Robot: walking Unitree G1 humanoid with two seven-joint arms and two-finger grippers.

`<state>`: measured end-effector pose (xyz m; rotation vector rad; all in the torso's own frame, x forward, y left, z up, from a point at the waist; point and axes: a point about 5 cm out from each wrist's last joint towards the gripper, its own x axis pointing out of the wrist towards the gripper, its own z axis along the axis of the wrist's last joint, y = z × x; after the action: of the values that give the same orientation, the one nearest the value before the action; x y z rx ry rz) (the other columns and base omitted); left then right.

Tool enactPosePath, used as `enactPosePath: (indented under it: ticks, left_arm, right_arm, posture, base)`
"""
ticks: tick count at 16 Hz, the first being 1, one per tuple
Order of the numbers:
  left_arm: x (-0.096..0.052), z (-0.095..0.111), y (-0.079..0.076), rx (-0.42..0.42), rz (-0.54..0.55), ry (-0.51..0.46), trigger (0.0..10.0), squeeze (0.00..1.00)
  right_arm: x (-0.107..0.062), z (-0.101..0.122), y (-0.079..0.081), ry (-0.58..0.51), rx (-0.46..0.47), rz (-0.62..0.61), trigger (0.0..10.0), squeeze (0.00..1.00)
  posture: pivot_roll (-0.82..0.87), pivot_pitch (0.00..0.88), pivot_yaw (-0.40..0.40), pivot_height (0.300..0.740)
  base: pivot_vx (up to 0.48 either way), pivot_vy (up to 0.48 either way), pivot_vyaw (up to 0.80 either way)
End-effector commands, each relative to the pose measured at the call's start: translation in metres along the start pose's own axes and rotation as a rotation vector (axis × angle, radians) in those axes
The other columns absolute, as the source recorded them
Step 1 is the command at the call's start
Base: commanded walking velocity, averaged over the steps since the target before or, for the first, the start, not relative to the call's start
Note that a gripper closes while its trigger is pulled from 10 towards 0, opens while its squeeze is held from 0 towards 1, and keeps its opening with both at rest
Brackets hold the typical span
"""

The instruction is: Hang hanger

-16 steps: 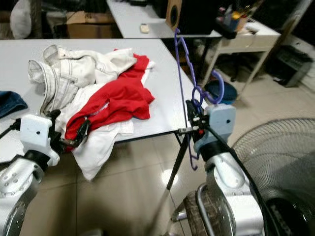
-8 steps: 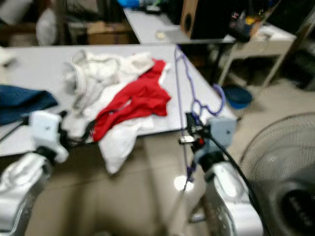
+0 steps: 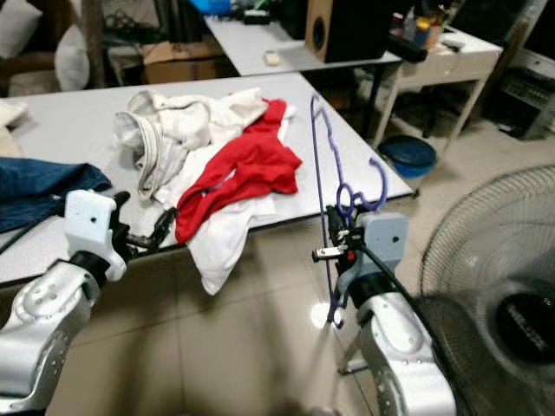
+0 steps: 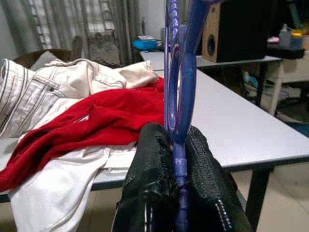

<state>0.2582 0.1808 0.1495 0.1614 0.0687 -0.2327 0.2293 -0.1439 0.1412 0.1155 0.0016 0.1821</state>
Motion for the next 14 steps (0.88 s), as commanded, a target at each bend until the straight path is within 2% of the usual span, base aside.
enactPosePath:
  ticks: [1,7,9,14]
  left_arm:
    - [-0.005,-0.005,0.002,-0.004,0.019,0.024,10.0,0.00]
    - [0.001,-0.001,0.001,-0.004,0.029,0.010,10.0,0.00]
    - [0.002,0.001,-0.002,0.002,0.009,0.009,10.0,0.00]
    - [0.006,0.000,0.002,0.012,0.015,0.010,10.0,0.00]
  right_arm:
    - [0.005,0.006,-0.002,-0.026,0.014,0.001,10.0,0.00]
    - [0.010,0.008,0.005,-0.022,-0.059,0.076,10.0,0.00]
    - [0.009,0.008,0.003,-0.021,-0.042,0.056,10.0,0.00]
    - [0.011,0.006,0.004,-0.015,-0.042,0.046,10.0,0.00]
  posture:
    - [-0.09,0.029,-0.020,0.740]
    - [-0.10,0.009,-0.023,0.740]
    - [-0.09,0.022,-0.012,0.740]
    - [-0.10,0.002,-0.005,0.740]
  base:
    - [0.000,0.266,0.00]
    - [0.000,0.329,0.00]
    - [0.000,0.339,0.00]
    - [0.000,0.338,0.00]
